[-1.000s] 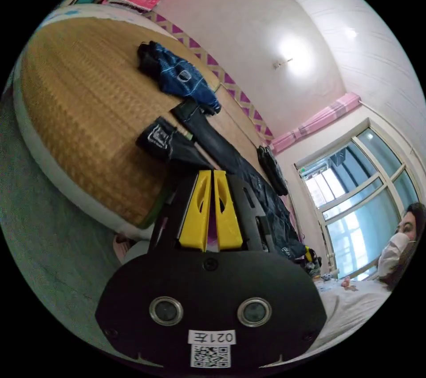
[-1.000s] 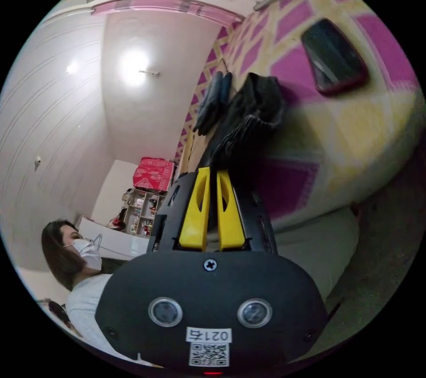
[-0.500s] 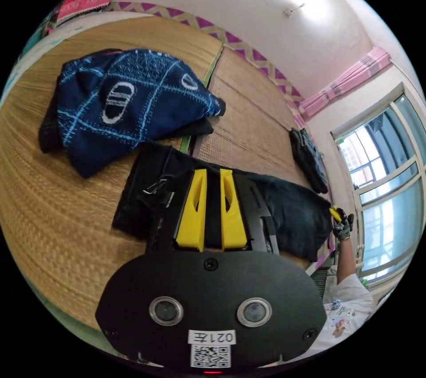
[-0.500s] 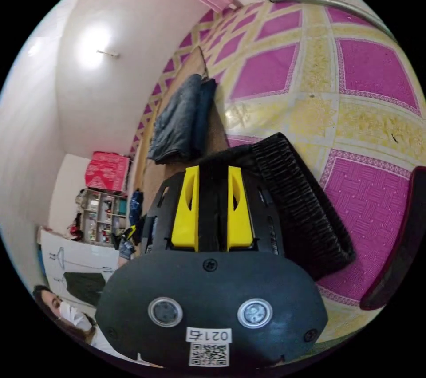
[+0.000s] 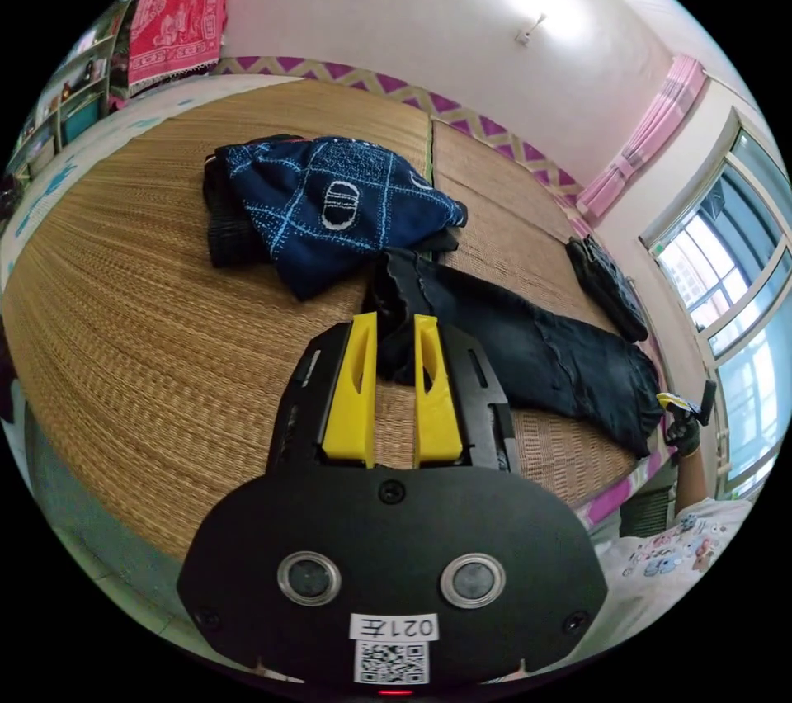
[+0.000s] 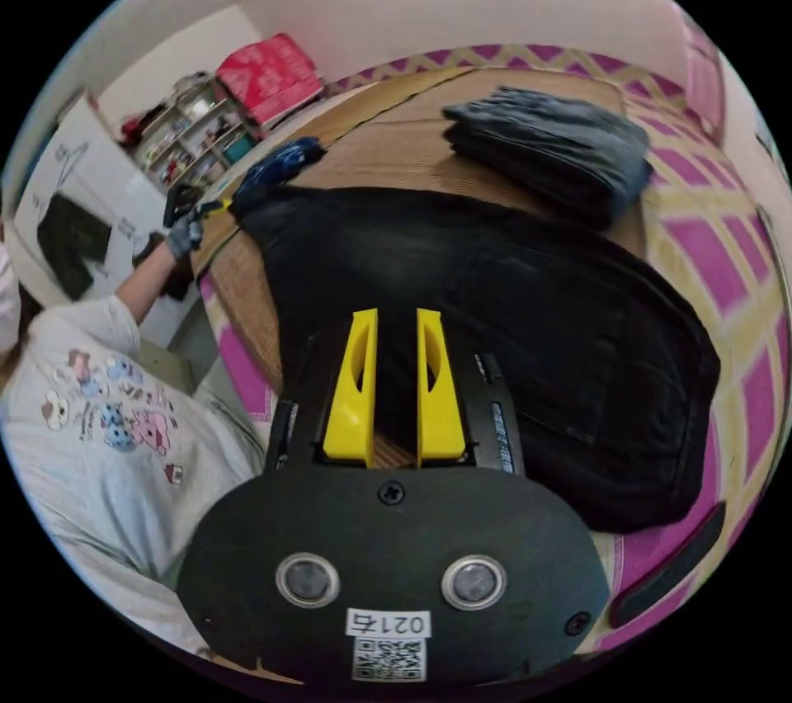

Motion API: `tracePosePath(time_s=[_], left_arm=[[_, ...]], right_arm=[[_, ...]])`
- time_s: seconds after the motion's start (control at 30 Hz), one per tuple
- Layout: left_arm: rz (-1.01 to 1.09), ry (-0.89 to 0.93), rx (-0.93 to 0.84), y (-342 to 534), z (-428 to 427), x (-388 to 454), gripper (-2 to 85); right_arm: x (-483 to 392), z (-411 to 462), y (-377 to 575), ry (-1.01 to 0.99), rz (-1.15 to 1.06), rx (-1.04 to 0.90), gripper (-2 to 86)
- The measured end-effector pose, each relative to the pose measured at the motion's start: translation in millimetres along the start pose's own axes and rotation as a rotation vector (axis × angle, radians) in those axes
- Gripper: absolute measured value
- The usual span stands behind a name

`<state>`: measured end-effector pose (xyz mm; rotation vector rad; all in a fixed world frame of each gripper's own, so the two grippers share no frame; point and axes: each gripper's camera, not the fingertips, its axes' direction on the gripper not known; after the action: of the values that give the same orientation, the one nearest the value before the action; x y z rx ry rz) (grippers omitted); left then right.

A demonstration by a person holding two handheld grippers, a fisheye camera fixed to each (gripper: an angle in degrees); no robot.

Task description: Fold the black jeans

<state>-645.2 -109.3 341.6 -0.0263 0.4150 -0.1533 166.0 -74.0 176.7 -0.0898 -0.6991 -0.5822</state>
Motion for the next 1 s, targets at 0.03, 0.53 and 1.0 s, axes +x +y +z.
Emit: tracePosePath(time_s=[0.03,0.53,1.0], left_arm=[[0.014,-0.019,-0.02,-4,8,4,7.5],[-0.068,-0.012,-0.07,-8,16,7,5.8],[-0.536,0.28,-0.042,3,58,-17,9.8]], right_arm=[[-10,5,-4,-0.004,-0.034,-0.004,7.9],[-61,66,-19,-0.042,-0.166,-0.179,8.5],[-50,80,-6,-0.129,-0.073,-0.134,8.9]])
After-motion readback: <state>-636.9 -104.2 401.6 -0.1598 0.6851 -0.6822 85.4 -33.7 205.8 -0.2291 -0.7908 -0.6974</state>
